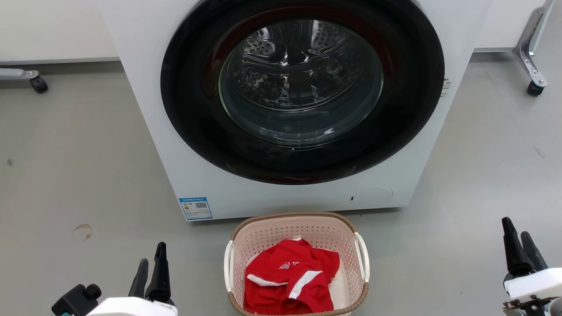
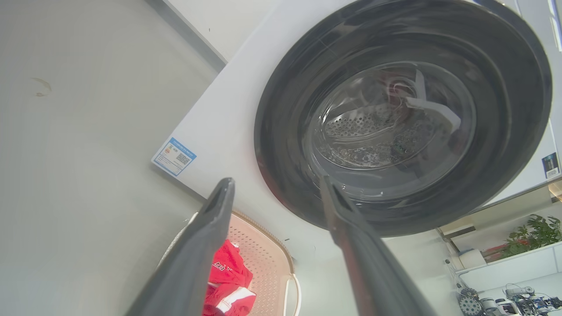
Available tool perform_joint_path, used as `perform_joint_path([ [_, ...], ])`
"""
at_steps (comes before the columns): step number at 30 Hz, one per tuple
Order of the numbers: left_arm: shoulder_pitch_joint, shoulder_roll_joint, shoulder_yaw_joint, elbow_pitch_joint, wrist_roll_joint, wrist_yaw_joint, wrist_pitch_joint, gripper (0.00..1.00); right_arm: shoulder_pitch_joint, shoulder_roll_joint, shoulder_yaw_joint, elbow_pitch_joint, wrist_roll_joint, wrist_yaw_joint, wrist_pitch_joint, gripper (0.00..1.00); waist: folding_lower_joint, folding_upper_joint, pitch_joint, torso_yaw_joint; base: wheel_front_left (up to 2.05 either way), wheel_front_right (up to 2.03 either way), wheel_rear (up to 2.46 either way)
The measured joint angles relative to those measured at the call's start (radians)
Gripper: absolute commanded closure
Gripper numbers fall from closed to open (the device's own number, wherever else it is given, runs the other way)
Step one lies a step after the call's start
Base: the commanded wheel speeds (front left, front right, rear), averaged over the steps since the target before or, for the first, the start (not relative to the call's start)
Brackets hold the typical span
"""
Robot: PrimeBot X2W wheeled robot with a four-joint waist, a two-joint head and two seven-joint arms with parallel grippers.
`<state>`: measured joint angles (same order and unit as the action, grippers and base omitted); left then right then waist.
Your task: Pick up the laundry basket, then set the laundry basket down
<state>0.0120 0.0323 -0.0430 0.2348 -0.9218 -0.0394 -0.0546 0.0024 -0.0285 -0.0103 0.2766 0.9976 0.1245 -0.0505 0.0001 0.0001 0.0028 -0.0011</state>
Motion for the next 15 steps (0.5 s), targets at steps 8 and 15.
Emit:
perform_joint_path([
  [8, 0.003, 0.005, -0.014, -0.006, 0.093, 0.005, -0.019, 0.0, 0.0, -0.006, 0.016, 0.001, -0.091, 0.0, -0.02, 0.0, 0.0, 0.0, -0.005, 0.001, 0.0, 0.0, 0.0],
  [15, 0.008, 0.009, -0.027, -0.018, 0.182, 0.01, -0.038, 0.0, 0.0, -0.016, 0.03, 0.0, -0.166, 0.0, -0.039, 0.0, 0.0, 0.0, -0.009, 0.002, 0.0, 0.0, 0.0],
])
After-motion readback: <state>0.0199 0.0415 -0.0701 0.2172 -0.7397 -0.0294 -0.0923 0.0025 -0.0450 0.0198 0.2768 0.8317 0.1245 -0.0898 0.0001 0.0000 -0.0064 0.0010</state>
